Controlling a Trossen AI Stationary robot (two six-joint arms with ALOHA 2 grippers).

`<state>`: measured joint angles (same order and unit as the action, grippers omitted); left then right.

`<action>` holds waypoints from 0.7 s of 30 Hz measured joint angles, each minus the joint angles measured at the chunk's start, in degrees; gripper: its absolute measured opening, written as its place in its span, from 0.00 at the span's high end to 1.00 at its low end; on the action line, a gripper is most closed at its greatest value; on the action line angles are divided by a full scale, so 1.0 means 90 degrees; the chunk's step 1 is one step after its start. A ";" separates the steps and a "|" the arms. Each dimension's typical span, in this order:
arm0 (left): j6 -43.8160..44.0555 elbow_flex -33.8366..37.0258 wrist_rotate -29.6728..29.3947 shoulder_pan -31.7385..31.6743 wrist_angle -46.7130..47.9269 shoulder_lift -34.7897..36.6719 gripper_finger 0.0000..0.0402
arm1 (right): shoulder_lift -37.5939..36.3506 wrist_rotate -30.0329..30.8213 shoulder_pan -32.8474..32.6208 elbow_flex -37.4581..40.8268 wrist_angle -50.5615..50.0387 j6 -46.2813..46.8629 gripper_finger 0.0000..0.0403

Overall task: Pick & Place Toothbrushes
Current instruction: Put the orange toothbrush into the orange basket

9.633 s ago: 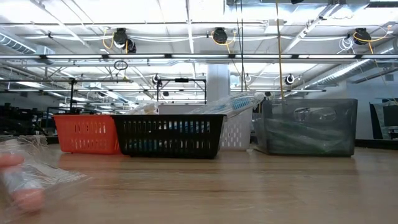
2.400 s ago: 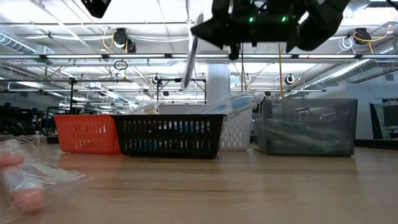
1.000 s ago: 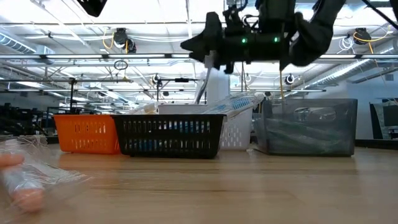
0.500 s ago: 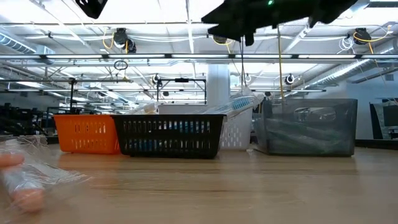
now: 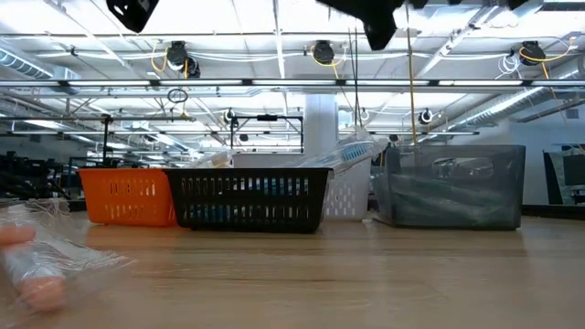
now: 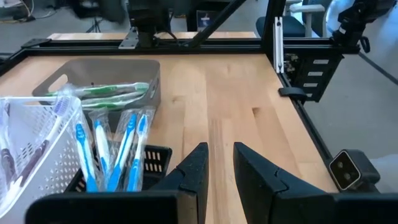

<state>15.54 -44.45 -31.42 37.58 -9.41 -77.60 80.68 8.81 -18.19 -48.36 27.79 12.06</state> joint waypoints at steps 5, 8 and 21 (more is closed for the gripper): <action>-0.0004 0.0002 0.0002 0.0000 0.0092 0.0000 0.81 | 0.0768 0.0018 -0.0746 0.0000 0.0937 0.0108 0.48; -0.0004 0.0002 0.0006 0.0000 0.0100 0.0000 0.81 | 0.1269 0.0132 -0.1035 0.0002 0.1485 0.0113 0.49; 0.0501 0.0002 0.1076 0.0005 0.1316 0.0000 0.81 | 0.2671 0.0180 -0.1326 0.0002 0.2822 0.0579 0.50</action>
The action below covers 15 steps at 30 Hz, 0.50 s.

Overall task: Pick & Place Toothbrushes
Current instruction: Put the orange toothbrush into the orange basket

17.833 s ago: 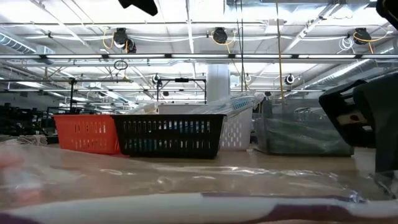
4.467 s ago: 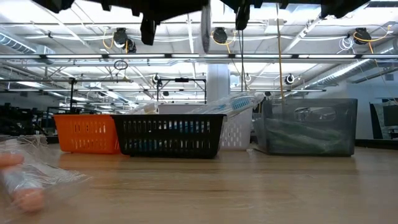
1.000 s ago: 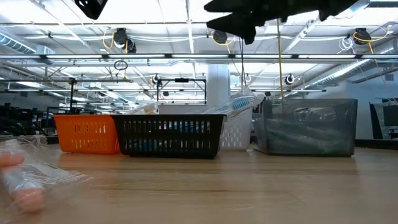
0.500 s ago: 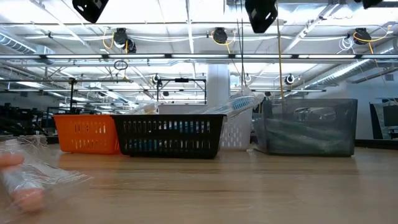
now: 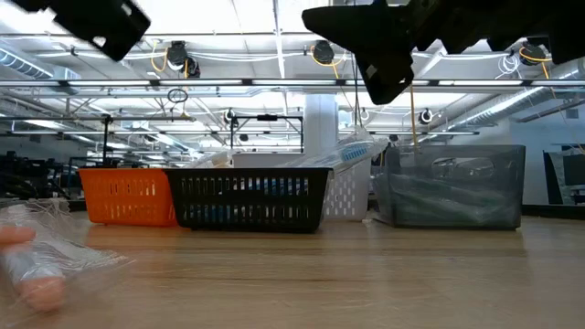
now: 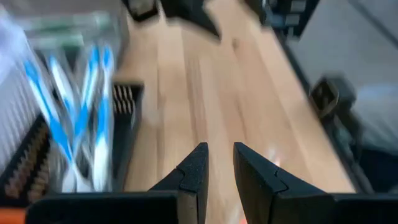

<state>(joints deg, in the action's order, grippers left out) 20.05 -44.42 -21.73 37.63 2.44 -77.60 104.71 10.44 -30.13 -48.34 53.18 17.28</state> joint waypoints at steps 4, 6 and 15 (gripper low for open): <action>0.0370 0.0000 0.0410 -0.0002 0.0946 0.0000 0.81 | -0.0003 -0.0005 0.0000 0.0000 0.0109 -0.0004 0.50; 0.0647 0.0000 0.0432 0.0000 0.1420 -0.0005 0.81 | 0.0001 -0.0005 0.0002 0.0000 0.0183 -0.0038 0.50; 0.1210 0.0000 0.1035 0.0008 0.1907 -0.0629 0.81 | -0.0001 -0.0012 0.0000 0.0000 0.0192 -0.0064 0.50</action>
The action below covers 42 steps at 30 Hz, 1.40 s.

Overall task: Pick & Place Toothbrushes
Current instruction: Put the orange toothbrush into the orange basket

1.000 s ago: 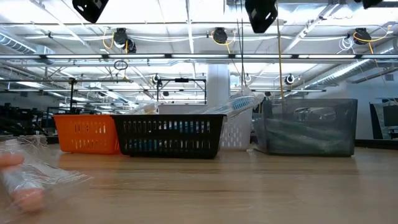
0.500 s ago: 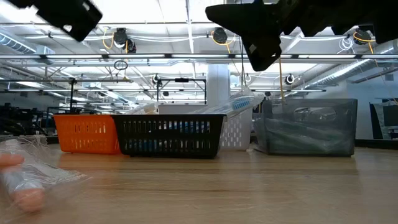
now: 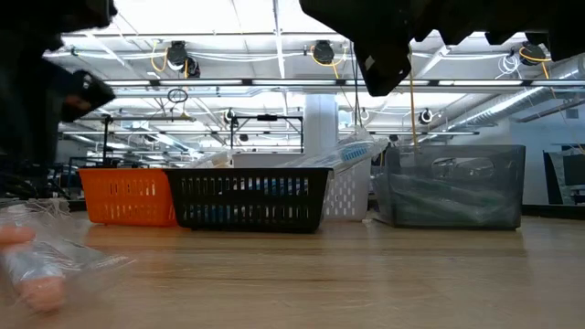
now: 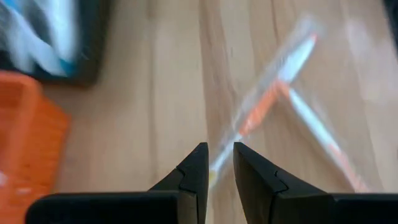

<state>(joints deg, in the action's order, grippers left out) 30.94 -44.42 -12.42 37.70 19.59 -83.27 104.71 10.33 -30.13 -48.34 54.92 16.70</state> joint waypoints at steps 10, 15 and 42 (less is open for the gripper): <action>0.0412 0.0000 0.0637 -0.0067 -0.0015 -0.0544 0.79 | 0.0000 -0.0007 0.0000 0.0000 -0.0019 -0.0049 0.50; 0.0407 0.0000 0.0681 -0.0050 -0.0057 -0.0544 0.68 | 0.0000 -0.0010 0.0000 0.0000 -0.0034 -0.0050 0.50; -0.0608 -0.0022 0.0670 -0.0003 -0.0408 -0.1400 0.71 | 0.0000 -0.0009 0.0000 0.0000 -0.0092 -0.0050 0.50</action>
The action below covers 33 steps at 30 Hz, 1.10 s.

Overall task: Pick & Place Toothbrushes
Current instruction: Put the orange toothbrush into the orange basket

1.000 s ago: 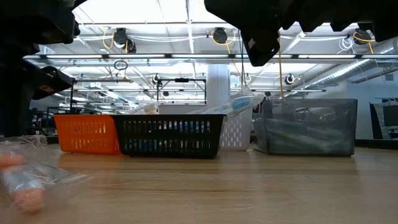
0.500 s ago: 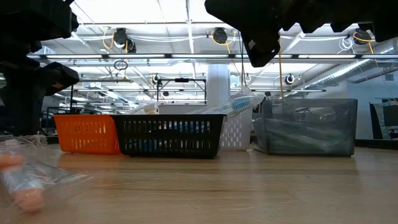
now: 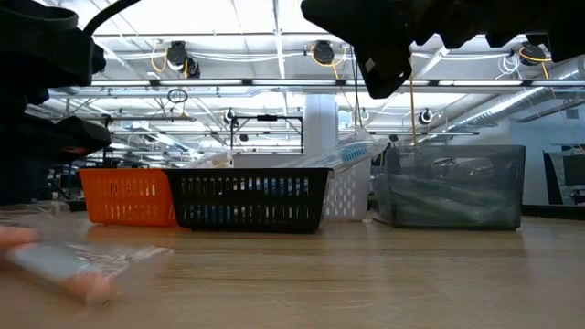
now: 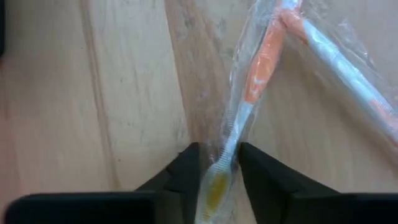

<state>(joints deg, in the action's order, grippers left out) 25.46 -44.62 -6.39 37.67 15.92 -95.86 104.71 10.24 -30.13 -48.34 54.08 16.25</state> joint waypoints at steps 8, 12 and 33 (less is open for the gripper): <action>0.0171 0.0024 -0.0816 0.0048 -0.0222 0.0688 0.97 | 0.0000 0.0007 0.0000 0.0000 -0.0059 0.0000 0.50; 0.0213 0.0024 -0.1286 0.0056 -0.0627 0.0958 0.99 | 0.0000 0.0011 0.0000 0.0000 -0.0096 0.0000 0.50; -0.0131 0.0022 -0.3470 0.0450 -0.2533 0.1125 1.00 | -0.0002 0.0046 0.0035 0.0000 -0.0251 0.0115 0.50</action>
<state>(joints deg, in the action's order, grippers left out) 24.28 -44.42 -37.62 41.72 -6.87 -85.73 104.68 10.66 -29.81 -48.34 51.82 17.28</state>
